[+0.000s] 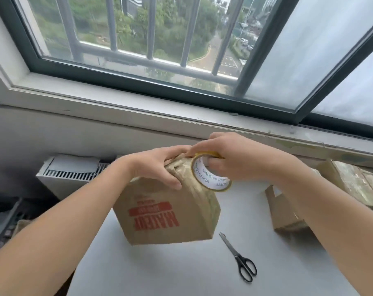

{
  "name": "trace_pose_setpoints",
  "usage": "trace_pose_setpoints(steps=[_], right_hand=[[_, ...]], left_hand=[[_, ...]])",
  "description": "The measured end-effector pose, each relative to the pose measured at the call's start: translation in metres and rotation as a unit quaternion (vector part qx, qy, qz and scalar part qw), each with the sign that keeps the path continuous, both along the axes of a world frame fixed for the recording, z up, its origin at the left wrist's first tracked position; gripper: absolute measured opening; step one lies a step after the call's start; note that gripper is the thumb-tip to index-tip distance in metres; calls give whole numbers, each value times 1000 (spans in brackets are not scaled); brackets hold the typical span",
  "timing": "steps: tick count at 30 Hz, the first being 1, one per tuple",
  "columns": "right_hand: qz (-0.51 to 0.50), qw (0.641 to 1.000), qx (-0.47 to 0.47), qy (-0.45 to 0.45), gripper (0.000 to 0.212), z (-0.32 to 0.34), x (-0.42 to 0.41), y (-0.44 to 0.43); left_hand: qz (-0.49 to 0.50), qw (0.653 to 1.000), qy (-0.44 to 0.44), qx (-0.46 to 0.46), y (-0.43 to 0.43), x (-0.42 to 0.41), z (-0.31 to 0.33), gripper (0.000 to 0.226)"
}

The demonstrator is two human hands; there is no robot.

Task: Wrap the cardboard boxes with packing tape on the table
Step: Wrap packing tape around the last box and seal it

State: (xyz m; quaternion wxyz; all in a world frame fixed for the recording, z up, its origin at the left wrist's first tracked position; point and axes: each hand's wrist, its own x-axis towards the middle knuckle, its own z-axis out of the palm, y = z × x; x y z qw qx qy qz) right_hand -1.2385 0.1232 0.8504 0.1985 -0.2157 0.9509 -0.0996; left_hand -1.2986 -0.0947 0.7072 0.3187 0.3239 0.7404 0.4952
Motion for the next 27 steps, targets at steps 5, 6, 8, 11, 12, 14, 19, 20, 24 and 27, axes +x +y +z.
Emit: trace_pose_setpoints(steps=[5, 6, 8, 11, 12, 14, 19, 20, 24, 27], right_hand=[[-12, 998, 65, -23, 36, -13, -15, -38], [-28, 998, 58, -21, 34, -16, -20, -44], [-64, 997, 34, -28, 31, -16, -31, -55], [-78, 996, 34, -29, 29, -9, -45, -66], [-77, 996, 34, -29, 27, -5, -48, -70], [-80, 996, 27, -29, 23, 2, -53, -77], [-94, 995, 24, -35, 22, 8, -61, -95], [-96, 994, 27, -37, 23, 7, -62, -99], [-129, 990, -1, -51, 22, 3, -67, -107], [-137, 989, -13, -58, 21, 0, -70, -112]], left_hand=[[-59, 994, 3, -97, -15, -7, -2, 80], [-49, 994, 3, -96, -18, -7, -3, 74], [-18, 995, 9, -95, -25, -8, -1, 65], [4, 997, -13, -73, -41, -12, 3, 70], [4, 998, -21, -60, -46, -14, 5, 73], [7, 999, -13, -43, -58, -16, 9, 74], [61, 998, -14, -8, -67, -17, 11, 72], [79, 997, -12, -8, -65, -14, 8, 74], [197, 979, 19, 41, -51, 13, -9, 59], [251, 964, 33, 78, -37, 31, -22, 73]])
